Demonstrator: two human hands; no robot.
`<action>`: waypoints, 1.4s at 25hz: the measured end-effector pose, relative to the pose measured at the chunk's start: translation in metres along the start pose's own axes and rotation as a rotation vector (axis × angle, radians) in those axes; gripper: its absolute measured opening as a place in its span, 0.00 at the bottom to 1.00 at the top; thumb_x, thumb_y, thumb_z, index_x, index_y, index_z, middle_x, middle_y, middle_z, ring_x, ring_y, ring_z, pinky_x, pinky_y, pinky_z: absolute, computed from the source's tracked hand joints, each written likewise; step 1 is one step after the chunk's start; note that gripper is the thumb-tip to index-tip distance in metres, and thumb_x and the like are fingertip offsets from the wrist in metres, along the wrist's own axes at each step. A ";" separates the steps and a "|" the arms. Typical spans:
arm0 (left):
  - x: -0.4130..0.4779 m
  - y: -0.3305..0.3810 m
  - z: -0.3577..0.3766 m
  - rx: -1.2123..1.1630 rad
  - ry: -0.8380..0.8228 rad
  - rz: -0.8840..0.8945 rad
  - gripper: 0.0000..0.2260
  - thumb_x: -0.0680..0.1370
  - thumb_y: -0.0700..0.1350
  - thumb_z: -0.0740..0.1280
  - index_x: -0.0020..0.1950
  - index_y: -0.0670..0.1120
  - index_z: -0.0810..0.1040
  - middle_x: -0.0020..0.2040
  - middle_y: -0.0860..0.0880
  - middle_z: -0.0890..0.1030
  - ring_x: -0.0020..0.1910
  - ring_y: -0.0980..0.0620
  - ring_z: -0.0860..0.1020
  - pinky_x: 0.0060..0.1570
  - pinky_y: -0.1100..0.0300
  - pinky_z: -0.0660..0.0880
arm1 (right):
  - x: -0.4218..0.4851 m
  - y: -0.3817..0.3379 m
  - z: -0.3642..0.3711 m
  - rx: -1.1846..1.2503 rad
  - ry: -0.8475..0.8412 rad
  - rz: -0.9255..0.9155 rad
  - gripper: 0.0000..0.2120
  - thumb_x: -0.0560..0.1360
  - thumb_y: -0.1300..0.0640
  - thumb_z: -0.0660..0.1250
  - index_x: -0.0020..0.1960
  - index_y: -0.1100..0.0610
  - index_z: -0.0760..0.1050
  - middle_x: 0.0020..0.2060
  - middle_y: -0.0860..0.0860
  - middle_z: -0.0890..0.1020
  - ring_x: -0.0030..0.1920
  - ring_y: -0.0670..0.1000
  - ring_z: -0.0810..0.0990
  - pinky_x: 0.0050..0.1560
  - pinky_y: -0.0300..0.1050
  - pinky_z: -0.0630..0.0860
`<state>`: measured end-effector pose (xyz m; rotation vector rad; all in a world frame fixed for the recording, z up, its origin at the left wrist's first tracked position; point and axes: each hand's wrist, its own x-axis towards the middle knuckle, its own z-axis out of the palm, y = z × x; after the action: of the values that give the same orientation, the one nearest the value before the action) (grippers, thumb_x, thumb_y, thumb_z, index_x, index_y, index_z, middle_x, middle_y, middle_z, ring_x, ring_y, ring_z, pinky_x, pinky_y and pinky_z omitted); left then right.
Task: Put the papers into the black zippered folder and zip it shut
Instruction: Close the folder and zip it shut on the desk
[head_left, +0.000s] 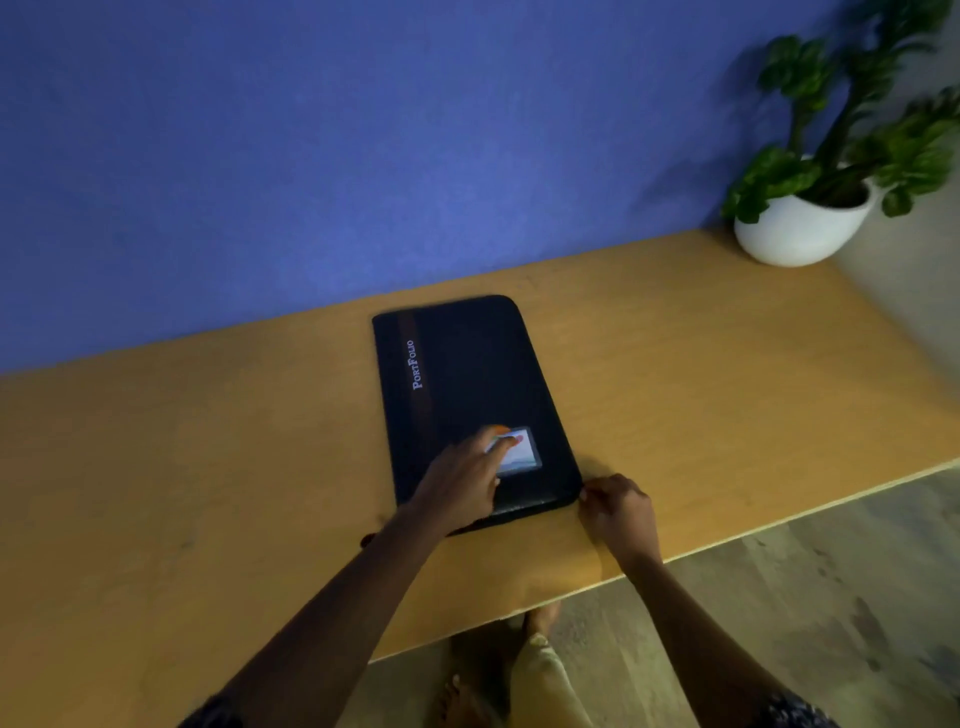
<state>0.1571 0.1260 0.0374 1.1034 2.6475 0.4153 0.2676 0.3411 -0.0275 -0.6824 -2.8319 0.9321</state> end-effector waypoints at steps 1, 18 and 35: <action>0.023 0.011 0.000 0.030 -0.082 0.068 0.31 0.77 0.41 0.66 0.77 0.50 0.58 0.77 0.49 0.59 0.64 0.46 0.73 0.56 0.51 0.77 | 0.001 0.003 0.000 -0.004 -0.012 -0.016 0.07 0.71 0.61 0.71 0.48 0.60 0.83 0.45 0.59 0.83 0.44 0.60 0.81 0.44 0.52 0.79; 0.153 0.017 -0.001 0.201 -0.404 0.358 0.25 0.73 0.38 0.71 0.69 0.45 0.68 0.69 0.44 0.67 0.61 0.45 0.71 0.45 0.53 0.76 | 0.083 0.030 -0.008 0.115 -0.137 -0.269 0.08 0.66 0.67 0.75 0.44 0.58 0.83 0.41 0.53 0.82 0.39 0.52 0.82 0.39 0.39 0.77; 0.159 -0.010 0.022 -0.110 -0.253 0.153 0.22 0.72 0.55 0.69 0.64 0.55 0.68 0.65 0.51 0.69 0.62 0.50 0.69 0.58 0.53 0.65 | 0.348 -0.084 0.043 0.071 -0.256 -0.228 0.08 0.74 0.60 0.69 0.51 0.57 0.84 0.49 0.57 0.83 0.49 0.57 0.81 0.50 0.44 0.76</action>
<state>0.0486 0.2375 -0.0045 1.2384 2.3043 0.4137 -0.0862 0.4097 -0.0333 -0.2388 -2.9900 1.1440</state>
